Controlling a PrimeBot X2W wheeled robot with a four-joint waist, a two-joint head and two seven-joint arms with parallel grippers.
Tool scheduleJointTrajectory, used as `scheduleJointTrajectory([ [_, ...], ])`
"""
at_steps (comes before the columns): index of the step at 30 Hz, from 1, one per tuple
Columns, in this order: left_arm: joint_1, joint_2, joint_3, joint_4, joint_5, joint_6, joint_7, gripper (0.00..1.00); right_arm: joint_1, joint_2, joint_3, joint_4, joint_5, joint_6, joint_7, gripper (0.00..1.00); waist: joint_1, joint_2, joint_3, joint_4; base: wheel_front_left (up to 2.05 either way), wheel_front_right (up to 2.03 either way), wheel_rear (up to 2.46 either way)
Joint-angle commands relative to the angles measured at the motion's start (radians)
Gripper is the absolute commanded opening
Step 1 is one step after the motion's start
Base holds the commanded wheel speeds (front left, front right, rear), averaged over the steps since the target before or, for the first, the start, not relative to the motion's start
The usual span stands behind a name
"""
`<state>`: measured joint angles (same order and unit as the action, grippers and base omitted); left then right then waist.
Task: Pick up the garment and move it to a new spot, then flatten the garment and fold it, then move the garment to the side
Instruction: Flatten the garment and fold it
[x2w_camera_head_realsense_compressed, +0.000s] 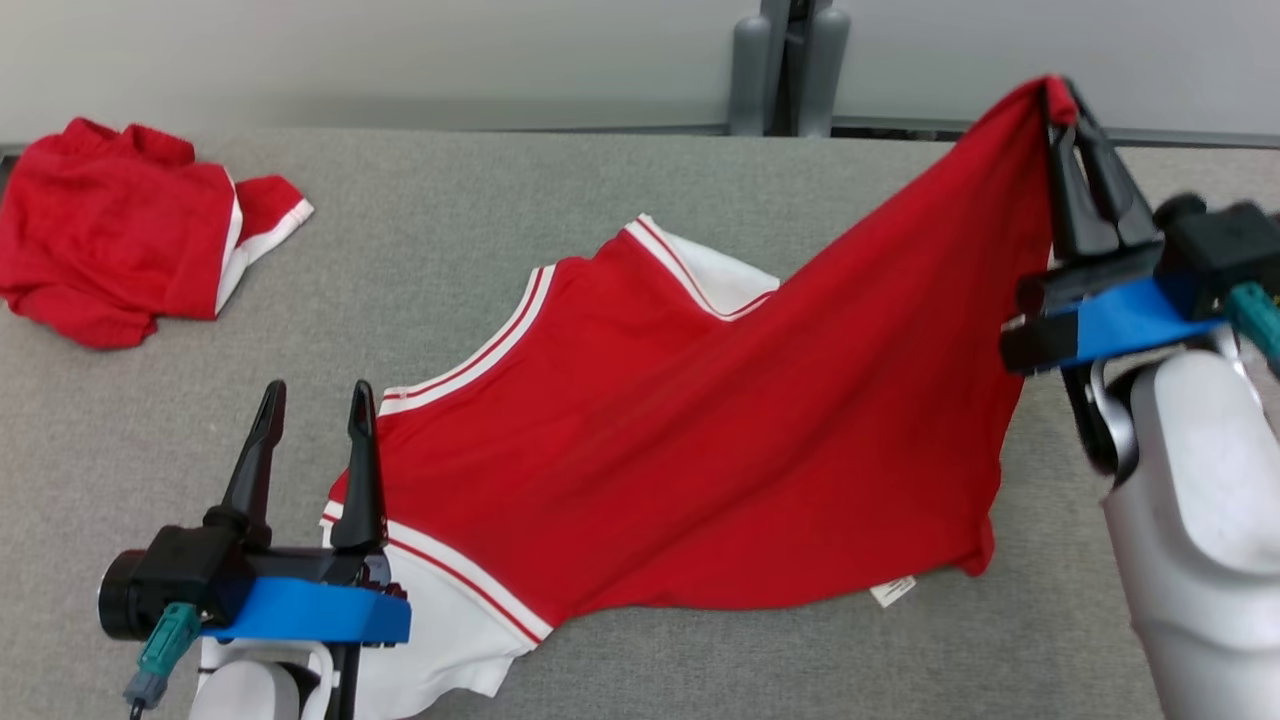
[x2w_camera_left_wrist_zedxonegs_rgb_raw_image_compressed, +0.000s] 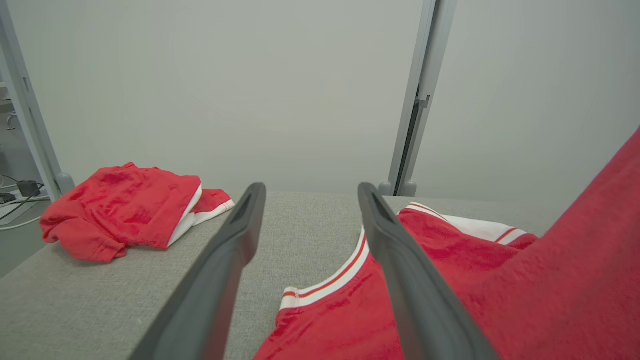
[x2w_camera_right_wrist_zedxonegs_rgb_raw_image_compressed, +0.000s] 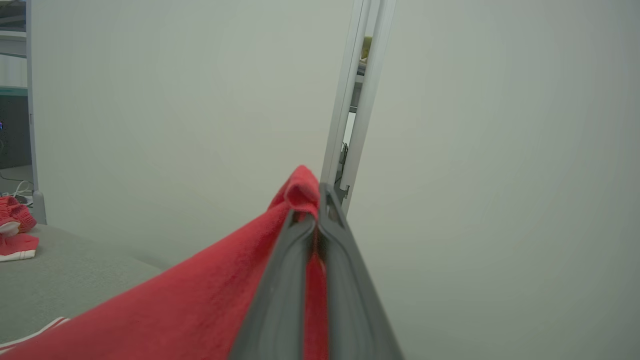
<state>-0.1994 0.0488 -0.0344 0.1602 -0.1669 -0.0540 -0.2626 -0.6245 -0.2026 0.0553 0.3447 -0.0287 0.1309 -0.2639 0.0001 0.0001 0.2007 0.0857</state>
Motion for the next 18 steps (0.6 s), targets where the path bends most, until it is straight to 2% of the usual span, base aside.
scheduleJointTrajectory([
  [1,-0.023,0.003,-0.011,-0.004,-0.008,0.005,-0.003,1.0,-0.055,-0.008,0.0,0.038,-0.007,0.0,0.0,0.0,-0.0001,-0.0001,0.037,0.028,0.0,0.0,0.0],
  [8,-0.093,0.003,-0.072,-0.008,-0.038,0.02,-0.003,1.0,-0.252,-0.041,0.005,0.237,-0.034,0.0,-0.001,0.0,-0.0001,-0.0001,0.124,0.103,0.0,0.0,0.0],
  [16,-0.129,0.003,-0.112,-0.014,-0.056,0.038,-0.003,1.0,-0.364,-0.052,-0.013,0.469,-0.068,0.0,-0.001,0.0,-0.0001,-0.0001,0.17,0.15,0.0,0.0,0.0],
  [18,-0.129,0.003,-0.112,-0.015,-0.057,0.041,-0.003,1.0,-0.368,-0.05,-0.021,0.536,-0.075,0.0,0.0,0.72,-0.0001,-0.0001,0.172,0.15,0.0,0.0,0.0],
])
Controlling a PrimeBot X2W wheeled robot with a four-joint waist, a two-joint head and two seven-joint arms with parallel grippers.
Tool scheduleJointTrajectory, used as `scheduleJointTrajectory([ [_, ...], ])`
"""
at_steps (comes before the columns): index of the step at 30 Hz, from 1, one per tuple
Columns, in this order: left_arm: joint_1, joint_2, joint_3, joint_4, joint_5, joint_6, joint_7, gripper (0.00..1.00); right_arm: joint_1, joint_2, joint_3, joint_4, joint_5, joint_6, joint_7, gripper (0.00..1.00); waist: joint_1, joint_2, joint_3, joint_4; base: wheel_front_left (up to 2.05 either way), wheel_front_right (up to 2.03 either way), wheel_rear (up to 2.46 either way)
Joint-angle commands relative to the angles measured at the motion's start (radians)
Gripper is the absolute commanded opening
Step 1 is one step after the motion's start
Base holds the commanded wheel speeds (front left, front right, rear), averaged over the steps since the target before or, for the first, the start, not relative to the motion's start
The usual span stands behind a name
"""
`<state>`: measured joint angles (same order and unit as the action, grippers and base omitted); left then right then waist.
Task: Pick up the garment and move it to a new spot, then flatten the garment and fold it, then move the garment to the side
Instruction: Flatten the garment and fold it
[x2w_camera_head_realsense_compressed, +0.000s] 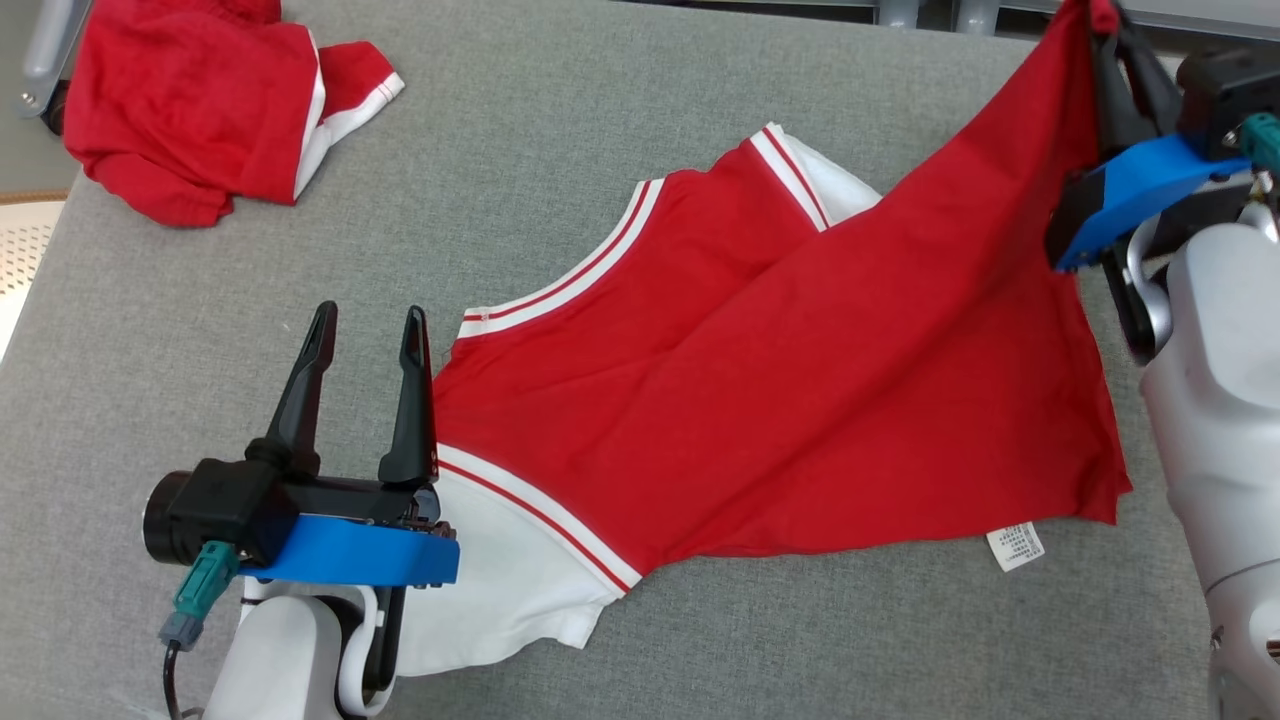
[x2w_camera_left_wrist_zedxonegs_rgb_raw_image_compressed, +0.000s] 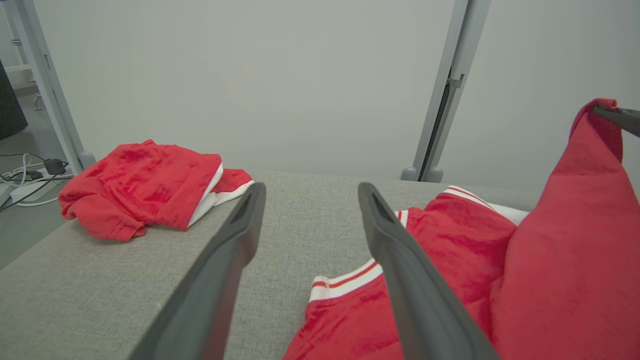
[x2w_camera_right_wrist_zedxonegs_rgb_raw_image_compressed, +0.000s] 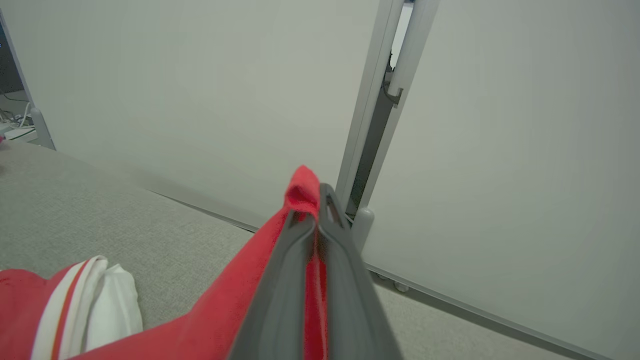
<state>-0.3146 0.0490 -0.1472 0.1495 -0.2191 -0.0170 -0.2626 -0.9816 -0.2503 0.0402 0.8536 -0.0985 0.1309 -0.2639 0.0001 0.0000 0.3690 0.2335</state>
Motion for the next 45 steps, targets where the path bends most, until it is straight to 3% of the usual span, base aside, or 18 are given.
scheduleJointTrajectory([
  [1,-0.011,0.003,0.001,-0.003,-0.003,0.005,-0.003,1.0,-0.018,0.002,-0.007,0.051,-0.004,0.0,-0.001,1.0,-0.0001,0.0,0.003,0.001,0.0,0.0,0.0],
  [8,0.004,0.003,0.026,0.001,0.014,0.005,-0.003,1.0,0.031,-0.005,-0.025,0.009,0.021,0.0,-0.001,1.0,-0.0001,0.0,-0.029,-0.037,0.0,0.0,0.0],
  [20,0.1,0.003,0.103,0.008,0.069,-0.028,-0.003,1.0,0.445,0.02,-0.108,-0.426,0.097,0.0,0.0,1.0,-0.0001,0.0,-0.167,-0.143,0.0,0.0,0.0],
  [28,0.151,0.003,0.13,0.013,0.085,-0.042,-0.003,1.0,0.73,0.088,-0.121,-0.598,0.105,0.0,0.0,1.0,-0.0001,0.0,-0.22,-0.172,0.0,0.0,0.0],
  [34,0.172,0.003,0.133,0.013,0.086,-0.043,-0.003,1.0,0.86,0.127,-0.09,-0.632,0.107,0.0,-0.001,1.0,-0.0001,0.0,-0.237,-0.179,0.0,0.0,0.0],
  [45,0.156,0.003,0.121,0.01,0.083,-0.046,-0.003,1.0,0.866,0.124,-0.035,-0.564,0.098,0.0,-0.001,1.0,-0.0001,0.0,-0.228,-0.158,0.0,0.0,0.0],
])
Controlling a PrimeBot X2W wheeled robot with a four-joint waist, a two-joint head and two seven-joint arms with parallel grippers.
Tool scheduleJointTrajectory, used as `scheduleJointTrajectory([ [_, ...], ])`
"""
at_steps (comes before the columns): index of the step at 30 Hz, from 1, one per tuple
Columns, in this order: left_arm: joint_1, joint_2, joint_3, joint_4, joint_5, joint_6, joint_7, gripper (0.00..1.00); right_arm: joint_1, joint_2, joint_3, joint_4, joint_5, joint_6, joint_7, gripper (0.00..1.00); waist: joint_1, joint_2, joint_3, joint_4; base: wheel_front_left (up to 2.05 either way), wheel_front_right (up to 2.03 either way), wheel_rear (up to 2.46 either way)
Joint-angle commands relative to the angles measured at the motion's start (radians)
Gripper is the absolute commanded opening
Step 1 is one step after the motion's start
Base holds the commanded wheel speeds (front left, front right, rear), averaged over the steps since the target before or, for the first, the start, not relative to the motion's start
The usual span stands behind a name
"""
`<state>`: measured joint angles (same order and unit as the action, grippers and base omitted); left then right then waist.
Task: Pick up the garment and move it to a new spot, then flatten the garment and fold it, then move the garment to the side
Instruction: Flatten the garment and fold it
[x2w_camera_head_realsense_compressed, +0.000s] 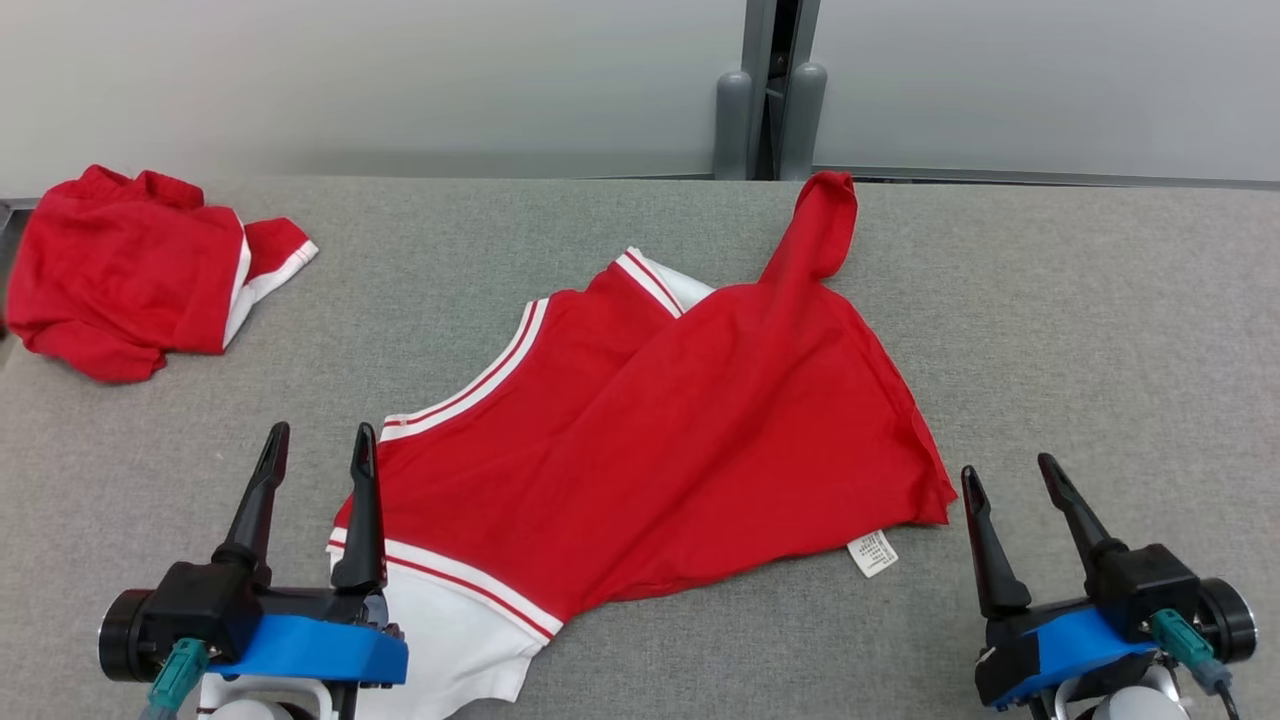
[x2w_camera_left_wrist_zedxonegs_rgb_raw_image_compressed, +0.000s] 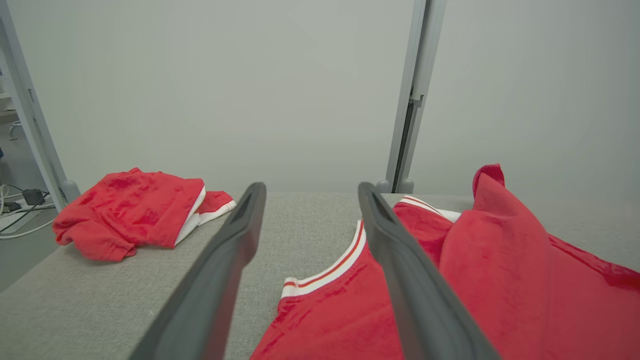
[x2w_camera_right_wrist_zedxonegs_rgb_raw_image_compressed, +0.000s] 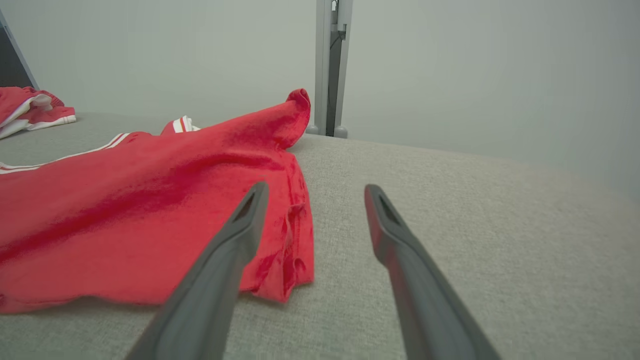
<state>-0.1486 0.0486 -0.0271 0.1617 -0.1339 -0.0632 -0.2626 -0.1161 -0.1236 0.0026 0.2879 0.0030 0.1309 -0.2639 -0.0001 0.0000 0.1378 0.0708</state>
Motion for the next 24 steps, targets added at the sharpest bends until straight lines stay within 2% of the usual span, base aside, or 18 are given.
scheduleJointTrajectory([
  [1,-0.009,0.004,-0.001,-0.003,-0.004,0.001,-0.003,1.0,-0.002,-0.004,0.006,0.017,-0.003,0.0,0.0,1.0,0.0001,0.0,0.006,0.009,0.0,0.0,0.0],
  [13,-0.032,0.004,-0.018,-0.004,-0.019,0.011,-0.003,1.0,-0.079,-0.024,0.067,0.203,-0.011,0.0,-0.001,1.0,0.0001,0.0,0.056,0.055,0.0,0.0,0.0],
  [14,-0.034,0.004,-0.019,-0.004,-0.02,0.012,-0.003,1.0,-0.089,-0.027,0.071,0.218,-0.01,0.0,0.0,0.69,0.0001,0.0,0.06,0.058,0.0,0.0,0.0],
  [15,-0.035,0.004,-0.02,-0.004,-0.021,0.013,-0.003,1.0,-0.095,-0.028,0.079,0.238,-0.004,0.0,0.0,0.07,0.0001,0.0,0.062,0.06,0.0,0.0,0.0],
  [16,-0.037,0.004,-0.02,-0.004,-0.021,0.014,-0.003,1.0,-0.105,-0.031,0.088,0.252,-0.001,0.0,0.0,0.0,0.0001,0.0,0.064,0.062,0.0,0.0,0.0],
  [20,-0.029,0.004,-0.014,-0.001,-0.02,0.018,-0.003,1.0,-0.12,-0.035,0.104,0.273,0.013,0.0,-0.001,0.0,0.0001,0.0,0.057,0.057,0.0,0.0,0.0],
  [24,-0.009,0.004,-0.009,0.005,-0.022,0.02,-0.003,1.0,-0.096,-0.034,0.116,0.242,0.03,0.0,-0.001,0.0,0.0001,0.0,0.037,0.035,0.0,0.0,0.0],
])
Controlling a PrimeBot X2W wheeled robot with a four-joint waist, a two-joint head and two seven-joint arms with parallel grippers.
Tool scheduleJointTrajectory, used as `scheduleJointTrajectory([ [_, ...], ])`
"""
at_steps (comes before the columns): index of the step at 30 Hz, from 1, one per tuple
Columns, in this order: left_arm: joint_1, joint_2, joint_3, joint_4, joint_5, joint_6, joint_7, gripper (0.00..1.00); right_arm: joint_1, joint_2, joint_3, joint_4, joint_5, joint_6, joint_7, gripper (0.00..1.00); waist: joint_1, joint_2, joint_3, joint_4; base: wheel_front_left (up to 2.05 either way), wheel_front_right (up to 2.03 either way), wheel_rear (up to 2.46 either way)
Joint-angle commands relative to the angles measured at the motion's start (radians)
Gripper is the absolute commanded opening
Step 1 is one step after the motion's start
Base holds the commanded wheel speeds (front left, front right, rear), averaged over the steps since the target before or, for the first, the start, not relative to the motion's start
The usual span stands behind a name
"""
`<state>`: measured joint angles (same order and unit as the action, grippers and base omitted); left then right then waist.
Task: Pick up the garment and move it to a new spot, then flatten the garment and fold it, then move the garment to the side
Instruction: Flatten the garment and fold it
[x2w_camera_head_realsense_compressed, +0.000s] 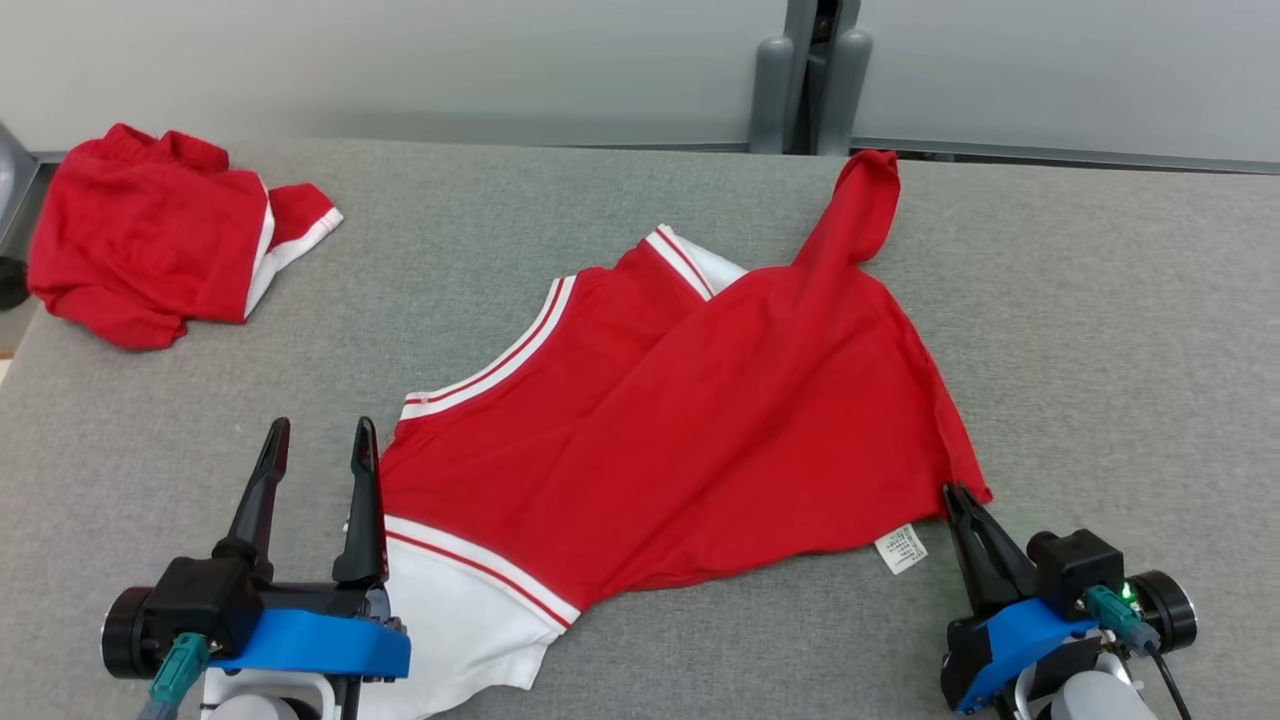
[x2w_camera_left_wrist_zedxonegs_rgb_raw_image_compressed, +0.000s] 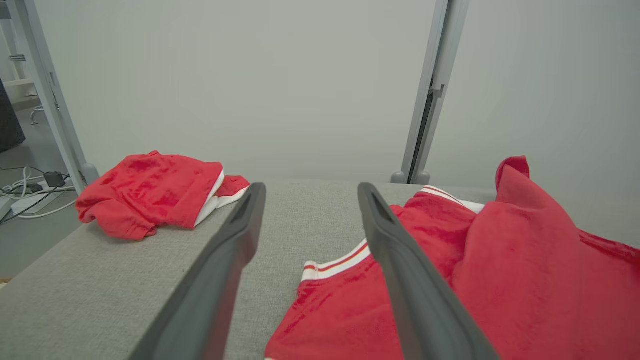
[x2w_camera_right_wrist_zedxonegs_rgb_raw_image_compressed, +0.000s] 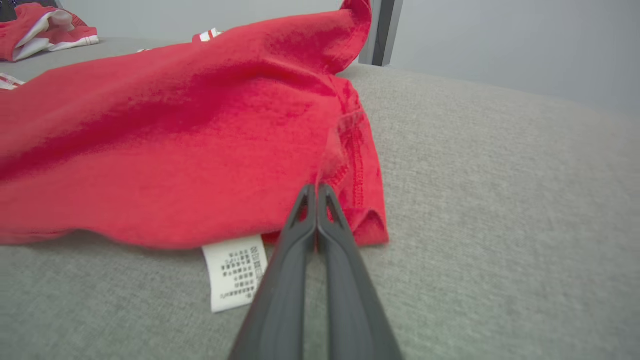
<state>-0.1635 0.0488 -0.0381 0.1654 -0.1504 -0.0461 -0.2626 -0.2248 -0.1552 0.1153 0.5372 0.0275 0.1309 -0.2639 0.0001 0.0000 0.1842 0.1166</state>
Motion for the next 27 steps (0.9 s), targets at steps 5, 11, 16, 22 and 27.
scheduleJointTrajectory([
  [5,0.023,0.003,-0.003,0.005,-0.01,0.002,-0.003,1.0,0.08,0.0,0.038,-0.092,0.036,0.0,0.0,0.0,-0.0001,0.0,-0.037,-0.049,0.0,0.0,0.0],
  [11,0.034,0.003,-0.002,0.003,-0.011,0.005,-0.003,1.0,0.172,-0.021,0.073,-0.203,0.082,0.0,0.027,0.0,-0.0001,0.0,-0.049,-0.095,0.0,0.0,0.0],
  [16,0.034,0.003,-0.003,0.006,-0.009,0.003,-0.003,1.0,0.243,-0.034,0.091,-0.281,0.13,0.0,0.111,0.0,-0.0001,0.0,-0.054,-0.113,0.0,0.0,0.0],
  [22,0.037,0.003,-0.002,0.005,-0.007,0.006,-0.003,1.0,0.317,-0.048,0.094,-0.377,0.188,0.0,0.204,0.0,-0.0001,0.0,-0.059,-0.126,0.0,0.0,0.0],
  [27,0.04,0.003,-0.006,0.006,-0.008,0.001,-0.003,1.0,0.306,-0.057,0.079,-0.39,0.186,0.0,0.213,0.0,-0.0001,0.0,-0.063,-0.124,0.0,0.0,0.0],
])
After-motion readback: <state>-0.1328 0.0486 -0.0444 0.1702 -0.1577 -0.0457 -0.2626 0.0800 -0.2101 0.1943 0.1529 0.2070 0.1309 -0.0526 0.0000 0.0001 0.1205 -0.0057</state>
